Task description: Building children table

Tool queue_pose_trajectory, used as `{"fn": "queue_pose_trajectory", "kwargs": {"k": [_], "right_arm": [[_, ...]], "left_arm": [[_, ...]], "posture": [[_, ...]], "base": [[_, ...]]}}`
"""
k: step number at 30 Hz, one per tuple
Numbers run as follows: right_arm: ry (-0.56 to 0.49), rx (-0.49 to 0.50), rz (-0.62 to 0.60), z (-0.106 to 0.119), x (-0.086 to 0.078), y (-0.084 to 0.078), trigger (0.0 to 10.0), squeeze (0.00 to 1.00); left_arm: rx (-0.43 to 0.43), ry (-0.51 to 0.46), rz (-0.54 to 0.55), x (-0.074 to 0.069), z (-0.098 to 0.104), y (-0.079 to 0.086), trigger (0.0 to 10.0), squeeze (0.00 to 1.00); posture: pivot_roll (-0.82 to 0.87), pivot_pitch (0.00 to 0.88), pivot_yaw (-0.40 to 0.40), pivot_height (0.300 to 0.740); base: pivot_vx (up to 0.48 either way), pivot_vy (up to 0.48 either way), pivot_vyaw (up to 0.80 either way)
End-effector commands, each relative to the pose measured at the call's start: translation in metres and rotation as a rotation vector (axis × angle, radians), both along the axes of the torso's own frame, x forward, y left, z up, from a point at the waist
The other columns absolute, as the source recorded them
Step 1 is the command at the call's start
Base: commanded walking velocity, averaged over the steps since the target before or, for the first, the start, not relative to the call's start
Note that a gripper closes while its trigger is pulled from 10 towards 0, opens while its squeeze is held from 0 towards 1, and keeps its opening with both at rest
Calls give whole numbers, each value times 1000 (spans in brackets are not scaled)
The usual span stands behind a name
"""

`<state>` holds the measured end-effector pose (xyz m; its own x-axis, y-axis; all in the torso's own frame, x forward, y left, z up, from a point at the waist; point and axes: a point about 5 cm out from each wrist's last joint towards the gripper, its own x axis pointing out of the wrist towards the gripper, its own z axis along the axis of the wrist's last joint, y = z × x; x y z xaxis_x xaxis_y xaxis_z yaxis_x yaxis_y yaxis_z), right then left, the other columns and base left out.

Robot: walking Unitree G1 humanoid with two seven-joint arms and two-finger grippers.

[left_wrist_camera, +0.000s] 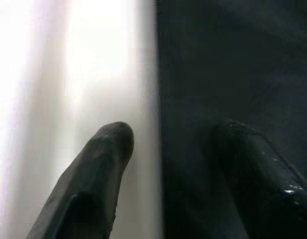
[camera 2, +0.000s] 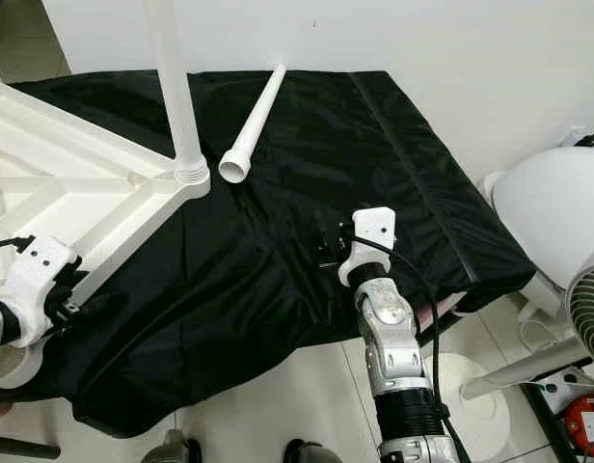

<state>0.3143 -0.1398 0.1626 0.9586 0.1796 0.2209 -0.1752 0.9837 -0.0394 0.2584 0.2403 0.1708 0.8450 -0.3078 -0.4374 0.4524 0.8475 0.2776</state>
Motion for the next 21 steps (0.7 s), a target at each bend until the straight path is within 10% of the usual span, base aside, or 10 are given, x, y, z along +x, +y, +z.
{"fn": "queue_pose_trajectory", "kwargs": {"k": [1, 5, 6, 7, 21], "right_arm": [[11, -9, 5, -3, 1, 0, 10000, 0], [13, -10, 12, -3, 1, 1, 10000, 0], [15, -14, 12, -4, 0, 1, 10000, 0], [17, -19, 12, -5, 0, 0, 10000, 0], [16, -25, 12, -5, 0, 0, 10000, 0]], "left_arm": [[27, -31, 56, 4, 4, -4, 39, 0], [36, -85, 81, 10, 9, -13, 0, 0], [71, -91, 109, 12, 7, -15, 6039, 0], [111, -100, 167, 16, 4, -17, 10000, 0], [-11, -224, 294, 31, 24, -33, 10000, 0]], "posture": [[202, 155, -74, 740], [200, 157, -74, 740], [195, 156, -75, 740], [192, 157, -79, 740], [184, 153, -74, 740]], "base": [[0, 0, 0], [0, 0, 0], [0, 0, 0], [0, 0, 0], [0, 0, 0]]}}
